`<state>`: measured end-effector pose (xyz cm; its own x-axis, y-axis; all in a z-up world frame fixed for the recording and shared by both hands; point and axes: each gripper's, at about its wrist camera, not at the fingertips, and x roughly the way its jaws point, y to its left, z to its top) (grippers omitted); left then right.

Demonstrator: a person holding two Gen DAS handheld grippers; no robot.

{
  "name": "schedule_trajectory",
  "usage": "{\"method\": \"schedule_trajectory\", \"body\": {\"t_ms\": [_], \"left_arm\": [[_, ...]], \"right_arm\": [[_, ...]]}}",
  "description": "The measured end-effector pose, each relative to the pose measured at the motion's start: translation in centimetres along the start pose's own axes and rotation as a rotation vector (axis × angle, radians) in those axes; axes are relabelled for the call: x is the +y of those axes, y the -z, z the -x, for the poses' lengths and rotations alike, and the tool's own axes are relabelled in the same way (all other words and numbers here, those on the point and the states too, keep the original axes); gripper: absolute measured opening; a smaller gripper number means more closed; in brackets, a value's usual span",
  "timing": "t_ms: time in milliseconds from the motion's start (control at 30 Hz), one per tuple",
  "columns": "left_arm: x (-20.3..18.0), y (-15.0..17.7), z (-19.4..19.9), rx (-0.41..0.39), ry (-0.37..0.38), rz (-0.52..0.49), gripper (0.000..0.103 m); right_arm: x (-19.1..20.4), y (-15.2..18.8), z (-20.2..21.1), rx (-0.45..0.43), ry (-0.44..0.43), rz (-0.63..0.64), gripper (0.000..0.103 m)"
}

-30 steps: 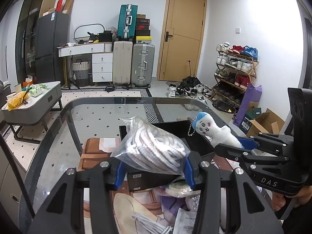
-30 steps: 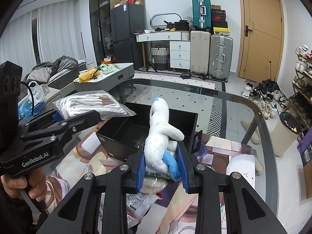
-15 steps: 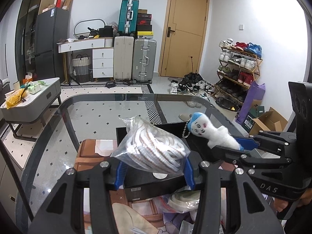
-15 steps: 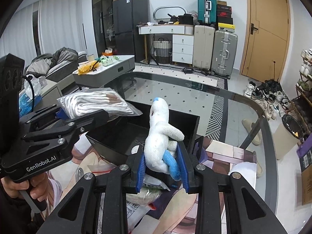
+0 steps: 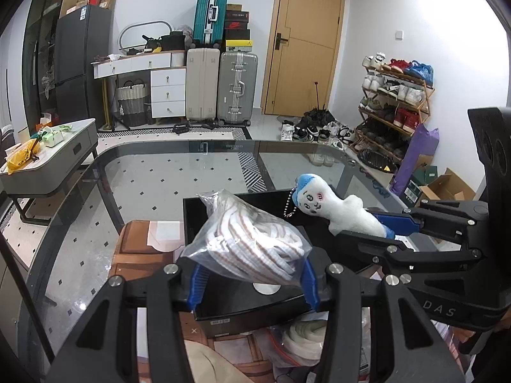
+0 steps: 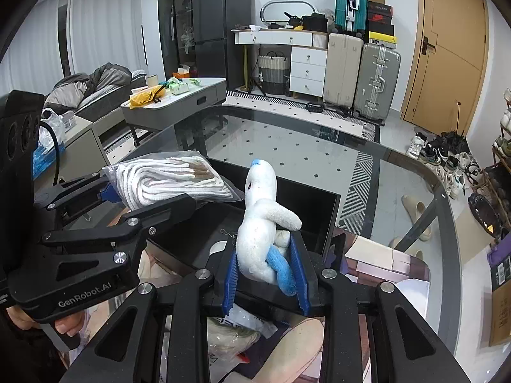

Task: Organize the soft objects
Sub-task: 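Carry both items over the black box and release them inside, then move both grippers back toward the remaining items on the mat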

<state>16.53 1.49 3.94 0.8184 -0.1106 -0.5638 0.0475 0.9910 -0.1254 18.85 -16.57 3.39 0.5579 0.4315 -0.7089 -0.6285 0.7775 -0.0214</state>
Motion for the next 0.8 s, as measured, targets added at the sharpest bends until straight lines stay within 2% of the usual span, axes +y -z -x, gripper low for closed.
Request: {"method": "schedule_trajectory", "body": {"t_ms": [333, 400, 467, 533, 567, 600, 633, 667, 700, 733, 800], "left_arm": [[0.1, 0.4, -1.4, 0.046, -0.01, -0.002, 0.049], [0.2, 0.4, -1.4, 0.05, -0.01, 0.0, 0.05], [0.3, 0.4, -1.3, 0.052, -0.015, 0.001, 0.058], [0.4, 0.4, -0.9, 0.049, 0.005, 0.008, 0.064], [0.4, 0.4, -0.6, 0.046, 0.015, 0.012, 0.068], [0.4, 0.4, -0.4, 0.043, 0.02, 0.013, 0.07], [0.3, 0.3, -0.1, 0.037, 0.011, 0.015, 0.078], [0.5, 0.3, 0.3, 0.029, 0.003, 0.016, 0.087], [0.6, 0.3, 0.7, 0.015, -0.003, 0.018, 0.091], [0.6, 0.4, 1.3, 0.002, -0.013, 0.02, 0.099], [0.8, 0.5, 1.9, -0.007, -0.024, 0.019, 0.102]], "right_arm": [[0.0, -0.5, -2.1, 0.037, 0.02, 0.031, 0.032], [0.3, -0.6, -1.7, 0.022, 0.023, 0.048, 0.043], [0.4, -0.6, -1.1, 0.001, 0.045, 0.066, 0.05], [0.4, -0.6, -0.4, -0.009, 0.061, 0.072, 0.05], [0.3, -0.5, 0.1, -0.014, 0.068, 0.072, 0.054], [0.2, -0.3, 0.5, -0.021, 0.074, 0.069, 0.063], [0.0, -0.2, 1.1, -0.033, 0.082, 0.06, 0.068], [-0.4, 0.1, 1.7, -0.049, 0.094, 0.043, 0.078], [-0.6, 0.3, 2.2, -0.063, 0.097, 0.026, 0.088], [-1.0, 0.6, 2.8, -0.079, 0.096, 0.006, 0.092], [-1.6, 1.3, 4.0, -0.105, 0.088, -0.04, 0.101]]}}
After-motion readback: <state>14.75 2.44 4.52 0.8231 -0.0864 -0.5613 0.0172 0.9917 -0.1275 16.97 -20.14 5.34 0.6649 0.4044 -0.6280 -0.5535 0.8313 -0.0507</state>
